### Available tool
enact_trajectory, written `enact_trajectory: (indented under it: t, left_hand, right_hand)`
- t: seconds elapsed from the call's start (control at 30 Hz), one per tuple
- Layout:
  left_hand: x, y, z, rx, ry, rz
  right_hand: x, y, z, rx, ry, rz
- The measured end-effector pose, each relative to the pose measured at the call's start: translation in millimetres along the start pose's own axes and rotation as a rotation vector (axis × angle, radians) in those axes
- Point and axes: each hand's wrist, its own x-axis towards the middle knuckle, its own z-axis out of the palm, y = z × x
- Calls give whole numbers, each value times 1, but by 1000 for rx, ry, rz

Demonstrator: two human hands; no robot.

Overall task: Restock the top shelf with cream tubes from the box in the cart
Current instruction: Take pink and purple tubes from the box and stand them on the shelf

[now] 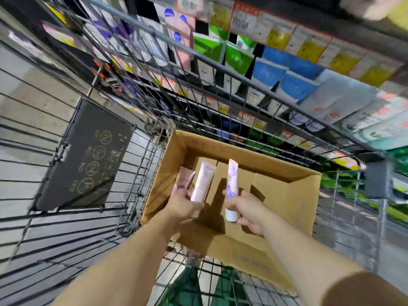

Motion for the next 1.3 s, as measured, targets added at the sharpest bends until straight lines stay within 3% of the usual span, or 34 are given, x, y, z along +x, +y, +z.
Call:
enact_trajectory:
  t: [0.1,0.3,0.53,0.63,0.83,1.0,1.3]
  left_hand:
    - [-24,20,-13,-226,-117,53]
    - [-87,73,-32,-306,-322,160]
    - [-192,142,-11,-138,-430,510]
    - [-237,180,15,-231,-489,544]
    - [-318,239,108,-197,-658,801]
    - [-393,262,224,-161,-747,903]
    - [-517,297,396,-107,-748,1021]
  right_hand:
    - [-22,-9,8,46,1,-64]
    - [-94,-33,-1,200,-2,-201]
    - [-214,-41,-55,278,50,-430]
    - [-262,-36,-92,271,88,-536]
    - [-352,-2,-179,319,177,-734]
    - [-428,65,-291,415,308,-844]
    - [-557,179,-456,340,515,-983]
